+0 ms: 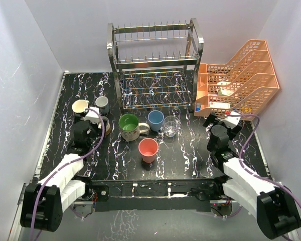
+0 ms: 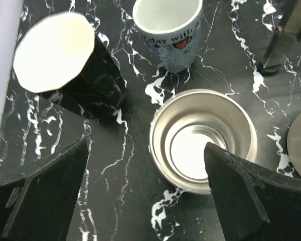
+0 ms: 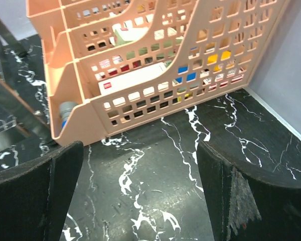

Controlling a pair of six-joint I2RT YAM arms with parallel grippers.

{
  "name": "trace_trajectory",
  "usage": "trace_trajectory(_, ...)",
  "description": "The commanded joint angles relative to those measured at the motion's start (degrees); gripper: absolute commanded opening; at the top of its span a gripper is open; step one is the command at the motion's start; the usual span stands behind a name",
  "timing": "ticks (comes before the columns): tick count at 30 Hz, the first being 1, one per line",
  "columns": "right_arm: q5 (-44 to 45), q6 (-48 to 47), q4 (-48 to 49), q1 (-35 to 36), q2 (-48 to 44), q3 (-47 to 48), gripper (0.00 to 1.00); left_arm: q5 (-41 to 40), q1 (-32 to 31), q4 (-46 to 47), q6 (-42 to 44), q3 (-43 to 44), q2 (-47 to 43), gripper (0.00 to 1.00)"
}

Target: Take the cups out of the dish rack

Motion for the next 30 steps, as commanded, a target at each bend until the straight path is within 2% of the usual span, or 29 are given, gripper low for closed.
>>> trace_trajectory(1, 2.8, 3.0, 9.1, -1.8, 5.7, -0.6, 0.98, -2.5, 0.9, 14.4, -6.0, -4.0, 3.3, 0.97)
trace_trajectory(7, 1.6, 3.5, 22.2, -5.2, 14.2, -5.5, 0.98, 6.2, 4.4, 29.5, -8.8, -10.3, 10.3, 0.97)
trace_trajectory(13, -10.9, -5.4, 40.5, -8.3, 23.7, -7.7, 0.98, 10.0, 8.2, 41.0, -11.9, -11.9, 20.8, 0.97)
trace_trajectory(16, -18.3, -7.8, 48.1, -9.4, 28.1, -8.4, 0.98, 10.6, 9.3, 42.1, -13.4, -9.7, 24.6, 0.97)
trace_trajectory(18, -21.9, -9.6, 51.2, -9.7, 31.1, -8.6, 0.98, 11.7, 9.8, 43.8, -13.6, -8.7, 27.5, 0.97)
trace_trajectory(22, -20.7, -8.7, 59.4, -10.0, 35.4, -11.4, 0.98, 13.1, 10.5, 46.7, -13.2, -8.7, 30.1, 0.97)
trace_trajectory(24, -21.2, -8.9, 61.2, -10.2, 36.6, -11.5, 0.98, 12.9, 10.8, 53.3, -13.2, -9.9, 33.2, 0.97)
trace_trajectory(27, -27.1, -10.5, 60.4, -10.7, 38.0, -10.7, 0.98, 12.9, 11.1, 56.5, -13.5, -9.8, 36.9, 0.97)
trace_trajectory(30, -32.5, -12.9, 66.4, -11.2, 43.6, -10.1, 0.98, 13.1, 11.1, 60.9, -13.3, -9.9, 41.3, 0.97)
